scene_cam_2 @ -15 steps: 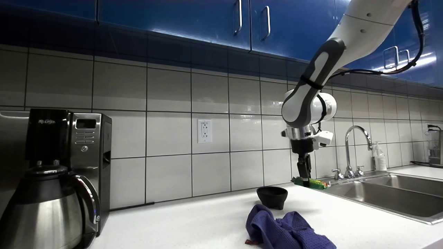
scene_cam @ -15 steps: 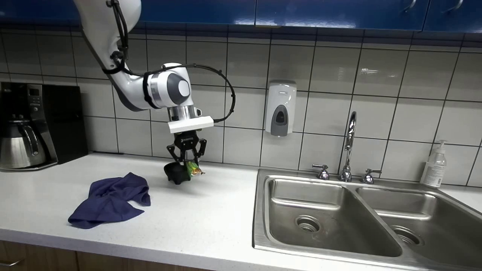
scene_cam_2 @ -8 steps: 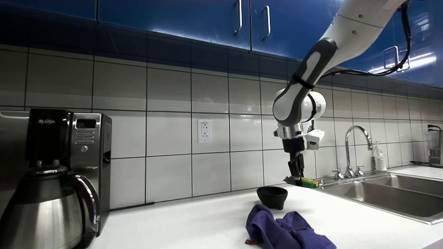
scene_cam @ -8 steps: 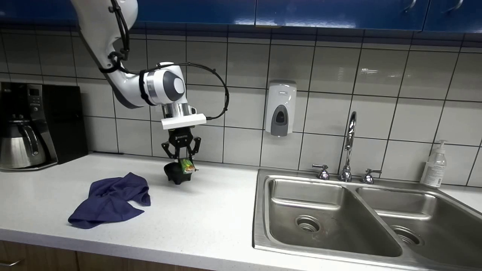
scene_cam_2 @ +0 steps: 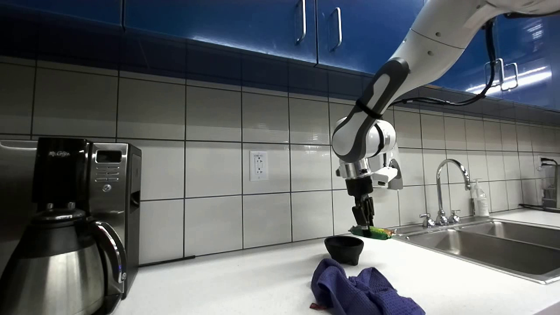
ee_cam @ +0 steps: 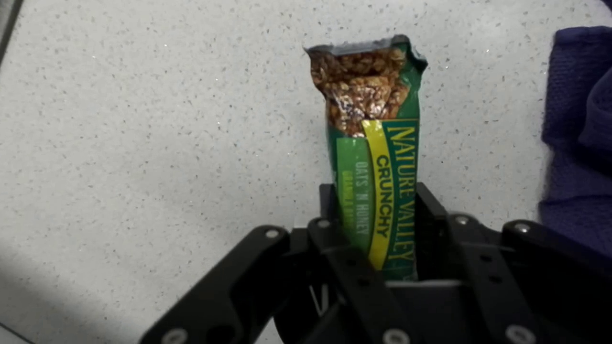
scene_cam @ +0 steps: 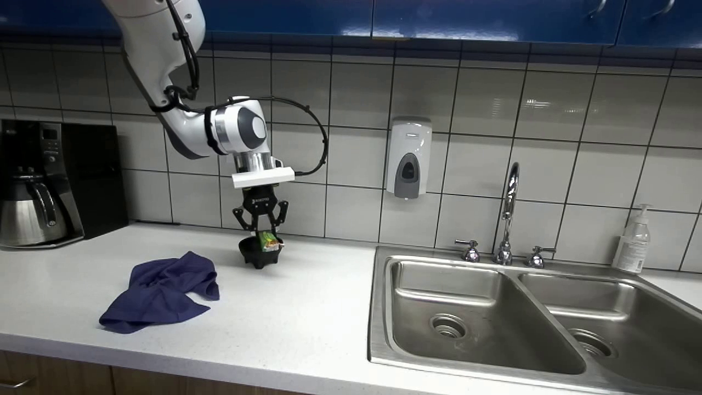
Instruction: Pick up the green snack bar and put it inside the black bowl
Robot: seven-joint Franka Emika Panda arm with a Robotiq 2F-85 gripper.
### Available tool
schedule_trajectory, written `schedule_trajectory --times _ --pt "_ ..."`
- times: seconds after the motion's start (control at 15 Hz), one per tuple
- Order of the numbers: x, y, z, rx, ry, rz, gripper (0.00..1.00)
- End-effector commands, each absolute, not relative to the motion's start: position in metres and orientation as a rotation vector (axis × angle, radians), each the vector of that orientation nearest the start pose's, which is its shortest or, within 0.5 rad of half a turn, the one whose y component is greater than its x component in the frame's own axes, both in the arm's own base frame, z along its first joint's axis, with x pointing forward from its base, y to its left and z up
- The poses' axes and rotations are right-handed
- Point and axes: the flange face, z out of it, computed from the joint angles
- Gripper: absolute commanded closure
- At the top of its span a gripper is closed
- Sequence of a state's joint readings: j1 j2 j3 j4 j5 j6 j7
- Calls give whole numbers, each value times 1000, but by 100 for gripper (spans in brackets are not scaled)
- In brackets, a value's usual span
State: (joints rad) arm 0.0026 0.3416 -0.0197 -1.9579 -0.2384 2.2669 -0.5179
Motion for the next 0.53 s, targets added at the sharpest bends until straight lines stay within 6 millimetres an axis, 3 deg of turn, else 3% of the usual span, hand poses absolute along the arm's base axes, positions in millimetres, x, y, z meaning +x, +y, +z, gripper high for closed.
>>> schedule_trajectory --times 0.0,0.47 --pt "626 -8 299 -3144 -1028 175 84" --pt "638 6 301 -3163 -911 254 84"
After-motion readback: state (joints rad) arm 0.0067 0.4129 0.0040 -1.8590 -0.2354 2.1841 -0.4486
